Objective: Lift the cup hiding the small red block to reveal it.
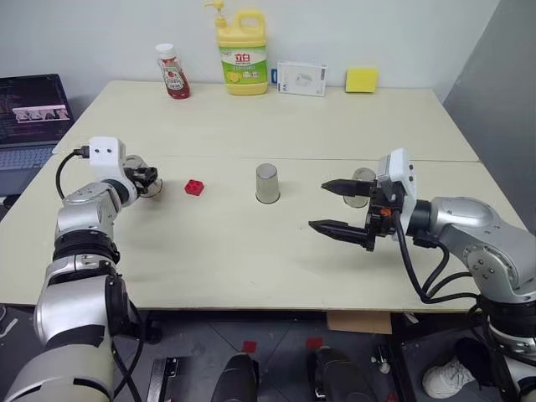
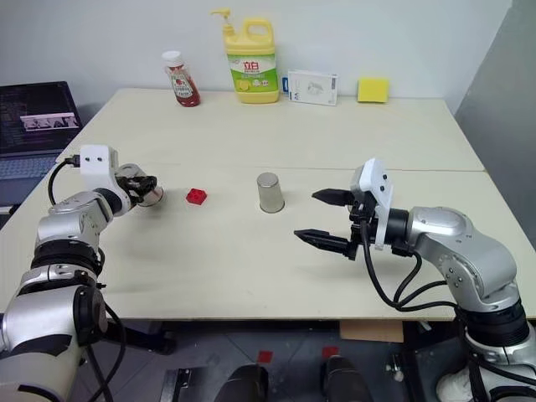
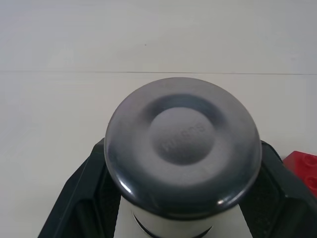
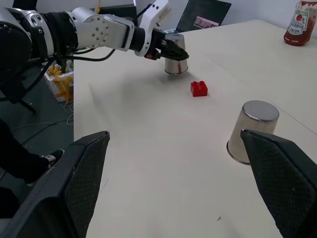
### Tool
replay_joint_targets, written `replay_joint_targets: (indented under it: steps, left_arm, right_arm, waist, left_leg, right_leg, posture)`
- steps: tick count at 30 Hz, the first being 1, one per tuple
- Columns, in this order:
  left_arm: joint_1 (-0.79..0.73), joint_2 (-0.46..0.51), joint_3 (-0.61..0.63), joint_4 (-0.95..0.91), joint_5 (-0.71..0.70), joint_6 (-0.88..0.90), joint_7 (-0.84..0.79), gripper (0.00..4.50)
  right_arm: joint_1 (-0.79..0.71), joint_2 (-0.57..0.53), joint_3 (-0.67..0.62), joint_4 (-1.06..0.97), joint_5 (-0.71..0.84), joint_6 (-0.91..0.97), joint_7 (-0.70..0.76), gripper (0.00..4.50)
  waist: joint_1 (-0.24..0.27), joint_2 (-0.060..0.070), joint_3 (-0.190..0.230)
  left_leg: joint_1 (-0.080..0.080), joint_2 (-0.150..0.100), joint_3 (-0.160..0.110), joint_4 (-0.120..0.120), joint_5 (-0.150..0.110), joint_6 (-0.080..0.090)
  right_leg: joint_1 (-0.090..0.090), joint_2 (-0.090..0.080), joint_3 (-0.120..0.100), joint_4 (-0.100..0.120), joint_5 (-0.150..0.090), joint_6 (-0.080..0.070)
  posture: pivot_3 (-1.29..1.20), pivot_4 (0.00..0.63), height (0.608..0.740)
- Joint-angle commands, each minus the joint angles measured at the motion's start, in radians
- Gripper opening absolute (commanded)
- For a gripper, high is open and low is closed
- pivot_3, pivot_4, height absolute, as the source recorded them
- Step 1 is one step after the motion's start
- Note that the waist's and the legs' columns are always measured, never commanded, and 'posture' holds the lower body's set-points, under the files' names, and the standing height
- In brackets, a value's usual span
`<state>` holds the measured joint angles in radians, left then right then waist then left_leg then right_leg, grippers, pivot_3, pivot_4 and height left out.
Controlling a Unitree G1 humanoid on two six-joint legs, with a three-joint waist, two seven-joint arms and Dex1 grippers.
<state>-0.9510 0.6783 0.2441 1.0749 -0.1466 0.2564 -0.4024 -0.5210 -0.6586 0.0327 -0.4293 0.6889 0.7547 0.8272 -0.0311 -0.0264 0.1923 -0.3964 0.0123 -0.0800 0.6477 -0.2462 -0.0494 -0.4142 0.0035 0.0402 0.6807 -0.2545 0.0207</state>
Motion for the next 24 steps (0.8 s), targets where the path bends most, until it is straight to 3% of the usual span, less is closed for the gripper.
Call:
replay_joint_targets:
  steps: [1, 6, 12, 18, 24]
  left_arm:
    - [-0.045, 0.010, 0.019, 0.038, -0.001, -0.039, 0.026, 3.43]
    - [-0.057, 0.014, 0.028, 0.047, -0.015, -0.048, 0.011, 4.44]
    - [-0.066, 0.034, 0.032, -0.030, -0.016, -0.066, 0.009, 4.44]
    - [-0.012, 0.085, 0.020, -0.306, -0.038, -0.002, -0.119, 4.44]
    - [0.182, 0.204, -0.022, -0.645, -0.072, 0.127, -0.346, 4.44]
  right_arm:
    - [-0.015, -0.006, -0.014, -0.021, 0.005, -0.005, 0.006, 4.50]
    - [-0.016, -0.011, -0.023, -0.025, 0.010, 0.002, 0.003, 4.50]
    - [-0.009, -0.011, -0.030, -0.027, 0.010, 0.001, 0.000, 4.50]
    - [0.004, -0.005, -0.042, -0.034, 0.018, 0.003, -0.014, 4.50]
    - [0.013, -0.016, -0.060, -0.024, 0.009, -0.014, -0.009, 4.50]
  waist:
    - [-0.001, 0.000, 0.000]
    - [-0.001, 0.000, 0.000]
    - [-0.001, 0.000, 0.000]
    - [-0.001, 0.000, 0.000]
    - [-0.010, 0.000, 0.000]
  left_leg:
    - [0.000, 0.000, 0.000, 0.000, 0.000, 0.000]
    - [0.000, 0.000, 0.000, 0.000, 0.000, 0.000]
    - [0.000, 0.000, 0.000, 0.000, 0.000, 0.000]
    - [-0.001, 0.000, 0.000, 0.000, 0.000, 0.000]
    - [0.000, 0.000, 0.001, -0.001, 0.000, 0.000]
  right_leg:
    - [0.000, 0.000, 0.000, 0.000, 0.000, 0.000]
    - [0.000, 0.000, 0.000, 0.000, 0.000, 0.000]
    - [0.000, 0.000, 0.000, 0.000, 0.000, 0.000]
    - [-0.001, 0.000, 0.000, 0.000, 0.000, -0.001]
    - [-0.001, -0.001, 0.001, 0.001, 0.000, -0.001]
  posture:
    - [0.00, 0.150, 0.740]
    - [0.00, 0.150, 0.740]
    - [0.00, 0.150, 0.740]
    - [0.00, 0.150, 0.740]
    - [0.00, 0.150, 0.740]
